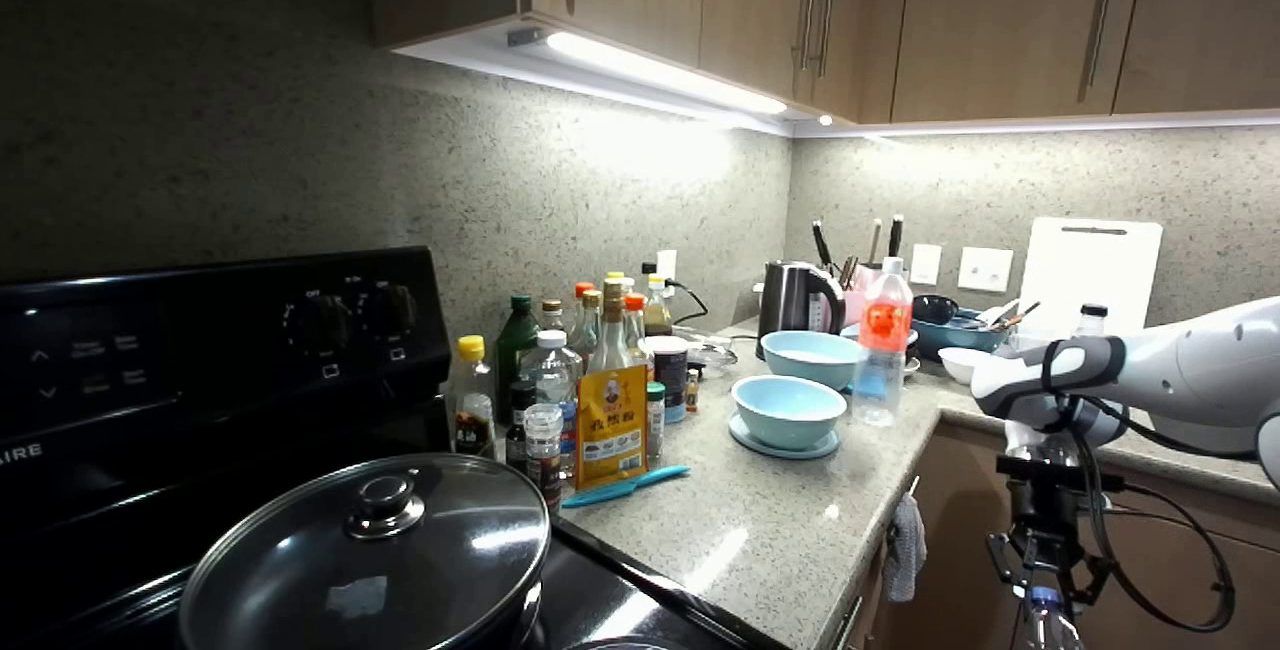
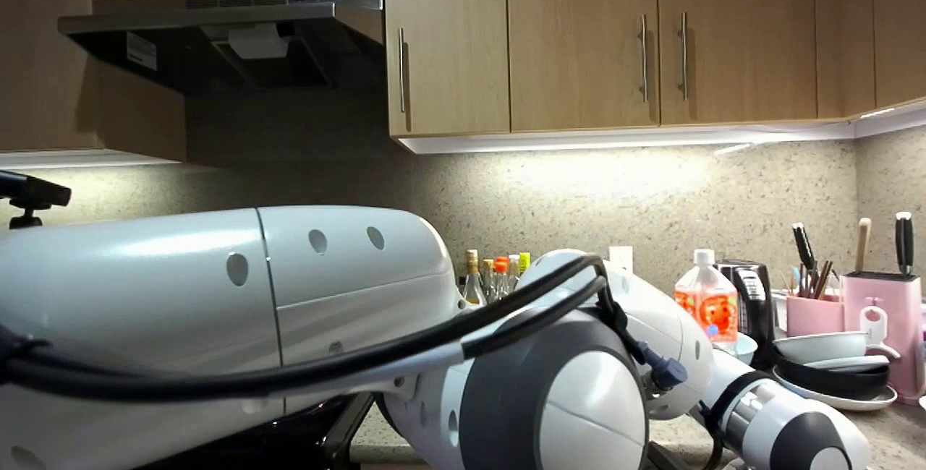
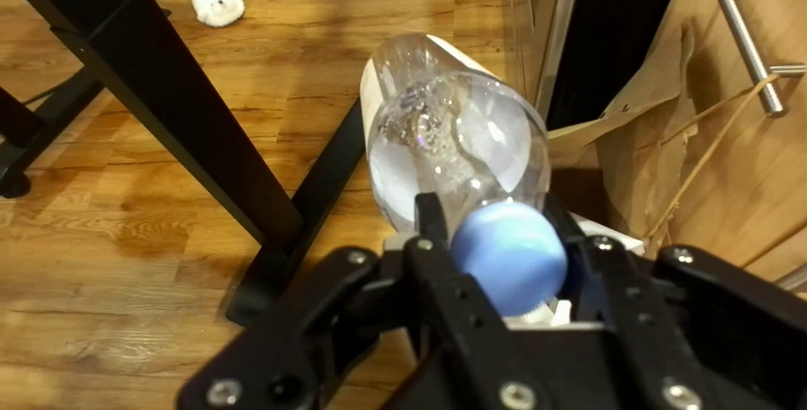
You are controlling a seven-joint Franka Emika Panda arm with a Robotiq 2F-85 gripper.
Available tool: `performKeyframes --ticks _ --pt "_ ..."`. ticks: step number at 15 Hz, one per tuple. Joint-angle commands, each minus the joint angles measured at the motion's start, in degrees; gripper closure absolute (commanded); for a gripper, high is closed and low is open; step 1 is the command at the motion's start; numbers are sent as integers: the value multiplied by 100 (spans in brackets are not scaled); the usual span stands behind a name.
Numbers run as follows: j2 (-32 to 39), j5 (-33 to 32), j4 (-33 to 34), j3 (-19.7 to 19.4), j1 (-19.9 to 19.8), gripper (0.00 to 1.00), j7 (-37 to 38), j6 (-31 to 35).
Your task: Remove the left bottle from the counter top
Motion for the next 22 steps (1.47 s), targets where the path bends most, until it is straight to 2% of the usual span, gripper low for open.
performKeyframes --ticks 1,2,4,5,10,14,15,17,18,19,20,22 --pt "31 -380 80 338 -106 86 52 -214" --pt "38 -413 33 390 -95 61 65 1" --pt "36 -459 37 425 -86 61 58 -15" --pt "35 -466 37 430 -88 86 57 -18" --pt "35 -679 16 576 57 86 -451 1241" --pt "36 -915 -40 613 179 86 -763 2679" --pt "37 -913 -51 654 173 86 -784 2851" --pt "37 -893 29 685 153 86 -563 2637" --pt "37 -890 29 695 154 61 -564 2650" --pt "37 -890 29 696 154 61 -564 2650" --pt "37 -890 29 696 154 86 -564 2650" --pt "37 -863 67 767 119 86 -646 2211"
